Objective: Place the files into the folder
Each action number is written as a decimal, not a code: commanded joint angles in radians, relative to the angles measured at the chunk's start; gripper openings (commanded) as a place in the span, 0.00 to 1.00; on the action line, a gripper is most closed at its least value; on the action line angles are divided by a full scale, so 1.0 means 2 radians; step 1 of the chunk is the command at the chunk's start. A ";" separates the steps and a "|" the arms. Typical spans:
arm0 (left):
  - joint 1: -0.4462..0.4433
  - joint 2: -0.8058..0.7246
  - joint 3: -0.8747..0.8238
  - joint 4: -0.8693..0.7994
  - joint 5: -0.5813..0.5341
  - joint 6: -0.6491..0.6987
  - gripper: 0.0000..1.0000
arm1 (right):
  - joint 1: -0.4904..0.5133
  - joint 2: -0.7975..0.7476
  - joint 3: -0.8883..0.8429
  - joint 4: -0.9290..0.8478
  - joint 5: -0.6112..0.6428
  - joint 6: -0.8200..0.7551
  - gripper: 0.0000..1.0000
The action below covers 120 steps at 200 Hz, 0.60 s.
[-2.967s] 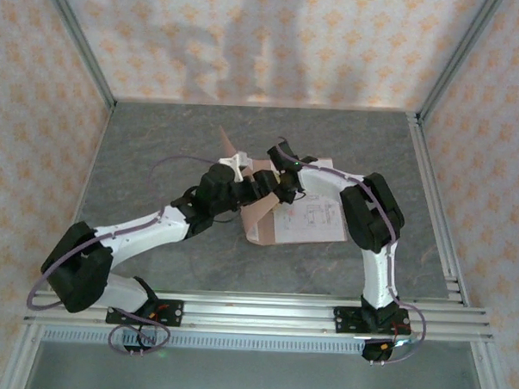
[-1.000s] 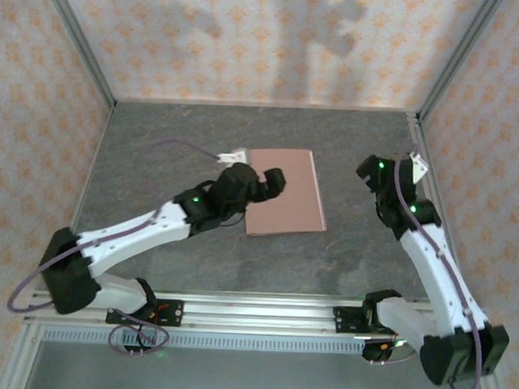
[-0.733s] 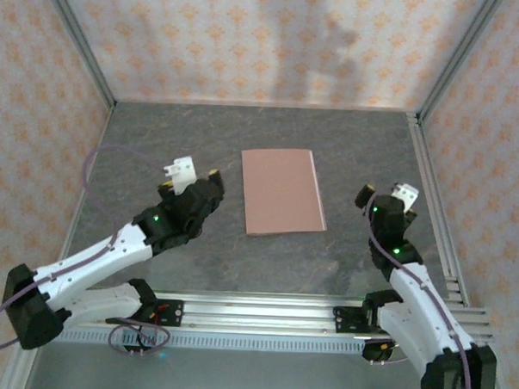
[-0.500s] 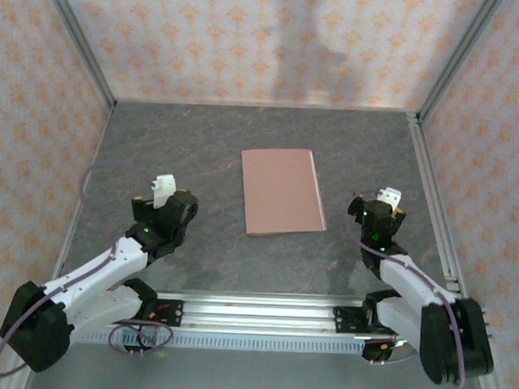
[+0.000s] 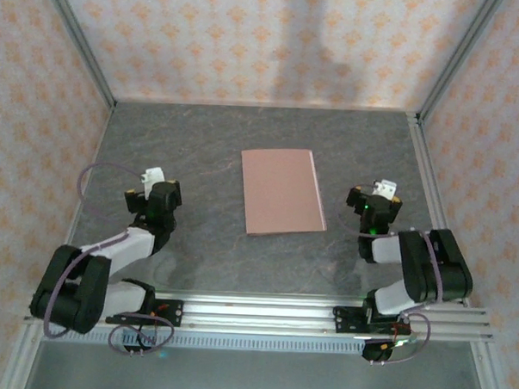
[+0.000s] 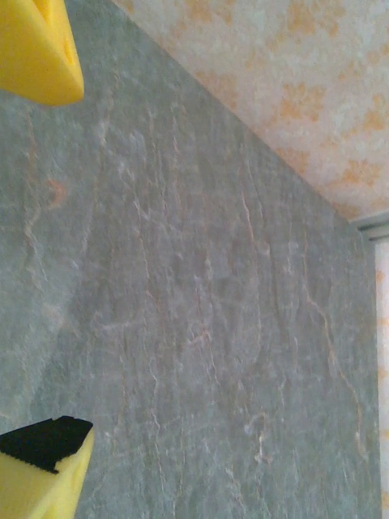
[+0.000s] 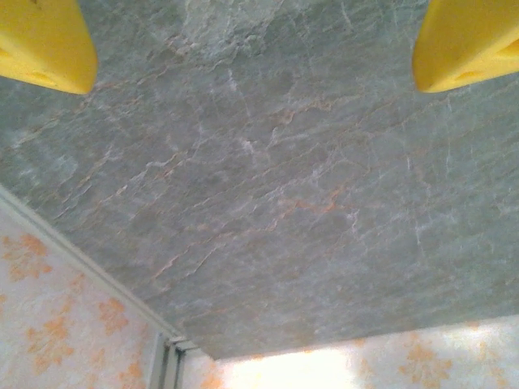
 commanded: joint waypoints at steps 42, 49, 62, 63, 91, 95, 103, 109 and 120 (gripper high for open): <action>0.017 0.120 -0.020 0.247 0.059 0.056 1.00 | -0.005 0.008 0.062 -0.061 -0.017 -0.002 1.00; 0.017 0.128 -0.010 0.241 0.057 0.059 1.00 | -0.007 0.010 0.074 -0.082 -0.018 0.002 1.00; 0.036 0.122 0.018 0.176 0.078 0.038 1.00 | -0.020 0.010 0.077 -0.089 -0.028 0.013 1.00; 0.038 0.124 0.018 0.177 0.080 0.037 1.00 | -0.020 0.010 0.078 -0.090 -0.029 0.013 1.00; 0.057 0.116 0.025 0.147 0.105 0.021 1.00 | -0.021 0.011 0.076 -0.084 -0.029 0.012 0.99; 0.057 0.119 0.022 0.159 0.104 0.023 1.00 | -0.021 0.010 0.075 -0.086 -0.029 0.012 0.99; 0.057 0.116 0.024 0.150 0.106 0.021 1.00 | -0.021 0.010 0.076 -0.085 -0.029 0.012 0.99; 0.057 0.118 0.023 0.156 0.106 0.023 1.00 | -0.021 0.009 0.074 -0.083 -0.029 0.012 0.99; 0.057 0.116 0.024 0.151 0.106 0.022 1.00 | -0.021 0.009 0.074 -0.083 -0.029 0.011 0.99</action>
